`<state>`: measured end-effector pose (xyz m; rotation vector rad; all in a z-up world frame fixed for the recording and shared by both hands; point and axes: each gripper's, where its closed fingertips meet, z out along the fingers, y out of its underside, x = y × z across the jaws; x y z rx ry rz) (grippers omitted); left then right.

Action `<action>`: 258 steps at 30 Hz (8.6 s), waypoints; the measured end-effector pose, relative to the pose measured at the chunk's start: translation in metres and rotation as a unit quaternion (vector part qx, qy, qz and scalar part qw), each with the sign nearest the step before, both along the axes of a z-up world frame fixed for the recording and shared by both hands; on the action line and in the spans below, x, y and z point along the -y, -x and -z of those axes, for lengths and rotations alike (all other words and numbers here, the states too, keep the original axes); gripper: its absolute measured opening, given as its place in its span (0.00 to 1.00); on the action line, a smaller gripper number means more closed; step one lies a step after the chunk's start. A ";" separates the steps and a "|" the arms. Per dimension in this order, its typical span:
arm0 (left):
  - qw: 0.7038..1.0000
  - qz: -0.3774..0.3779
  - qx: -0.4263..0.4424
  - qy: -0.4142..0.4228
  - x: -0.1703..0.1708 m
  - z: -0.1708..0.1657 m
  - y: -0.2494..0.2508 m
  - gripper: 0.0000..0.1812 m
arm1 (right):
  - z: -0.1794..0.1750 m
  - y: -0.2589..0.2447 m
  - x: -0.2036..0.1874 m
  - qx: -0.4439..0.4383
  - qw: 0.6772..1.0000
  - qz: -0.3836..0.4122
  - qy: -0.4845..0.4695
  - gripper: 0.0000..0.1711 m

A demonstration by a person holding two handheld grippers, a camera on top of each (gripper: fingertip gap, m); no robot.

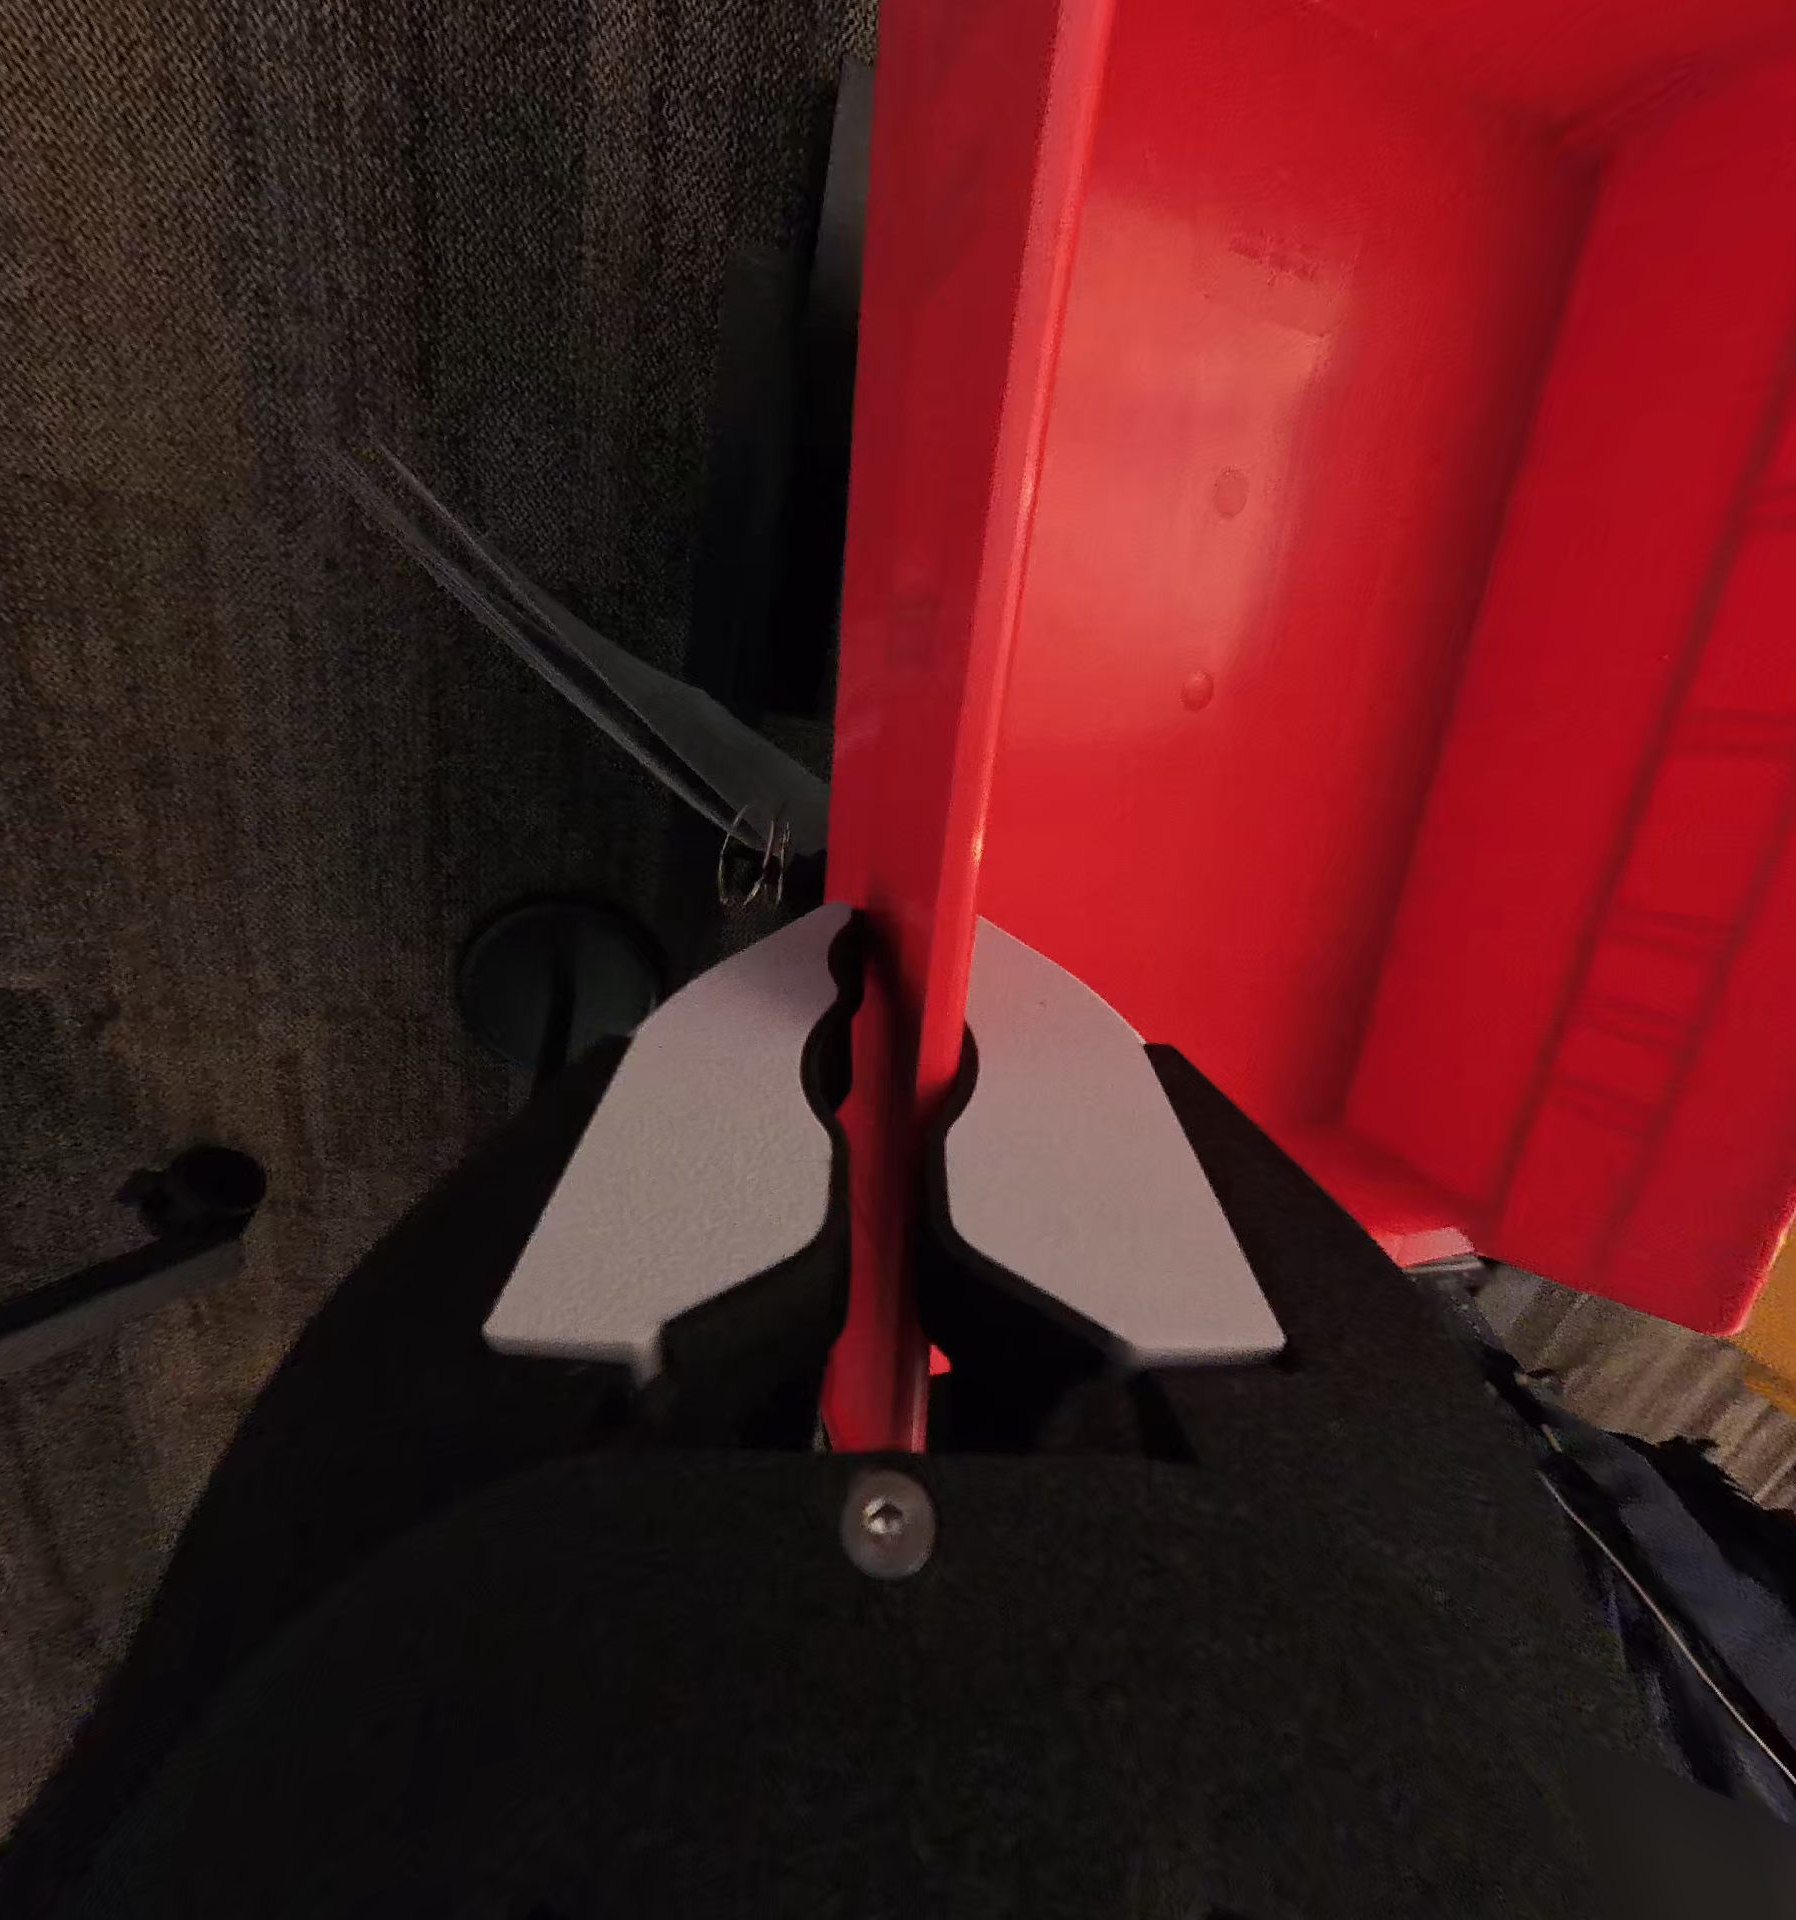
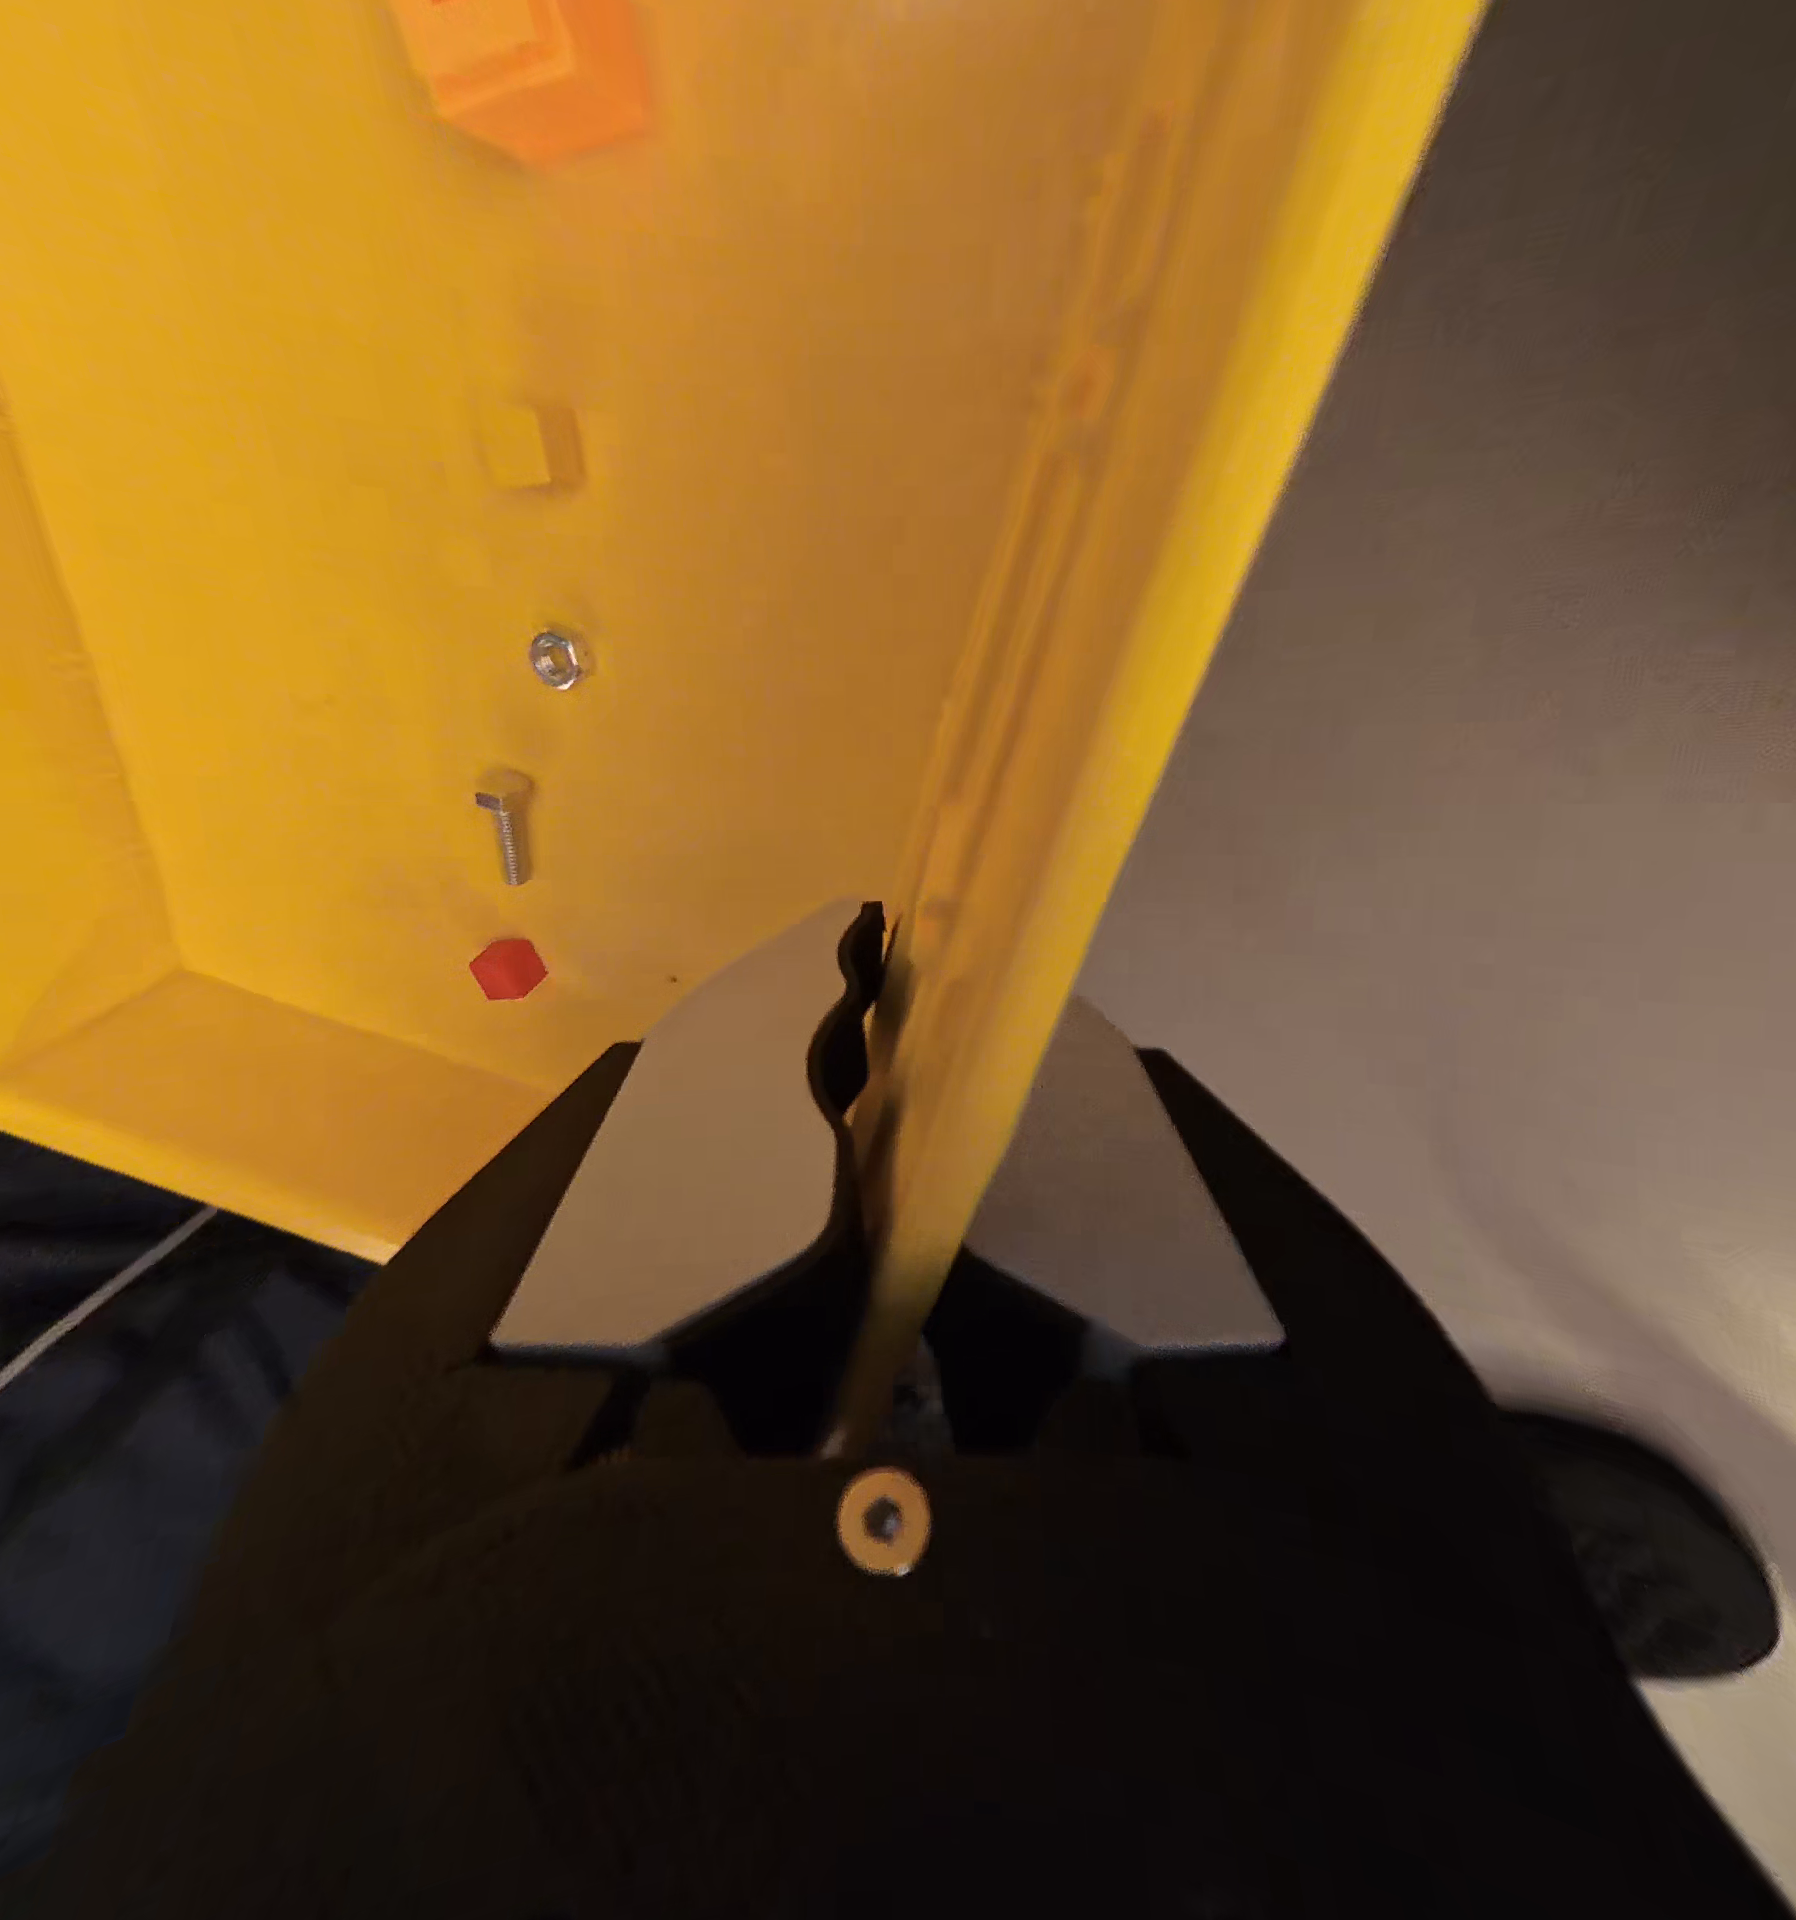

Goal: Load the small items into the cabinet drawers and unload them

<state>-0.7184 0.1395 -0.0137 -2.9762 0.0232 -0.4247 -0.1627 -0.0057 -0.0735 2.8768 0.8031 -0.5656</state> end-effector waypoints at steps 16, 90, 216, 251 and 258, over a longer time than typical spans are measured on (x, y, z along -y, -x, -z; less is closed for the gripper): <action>0.995 -0.085 -0.040 0.028 0.037 -0.018 0.101 0.04 | 0.036 0.169 -0.184 0.013 0.993 0.101 -0.064 0.02; 0.965 0.251 0.055 -0.049 0.051 0.093 -0.889 0.04 | 0.001 -0.249 0.380 -0.020 0.852 0.428 -0.302 0.20; 0.775 0.186 0.092 -0.597 -0.070 -0.153 -0.395 0.12 | -0.082 -0.031 -0.165 0.246 0.461 -0.167 -0.836 0.12; 0.811 0.248 0.010 -0.530 -0.081 -0.111 -0.416 0.12 | -0.068 -0.112 -0.118 0.335 0.422 -0.117 -0.834 0.06; 0.886 0.212 -0.075 -0.406 -0.129 -0.037 -0.374 0.09 | -0.071 -0.099 -0.076 0.321 0.405 -0.118 -0.848 0.06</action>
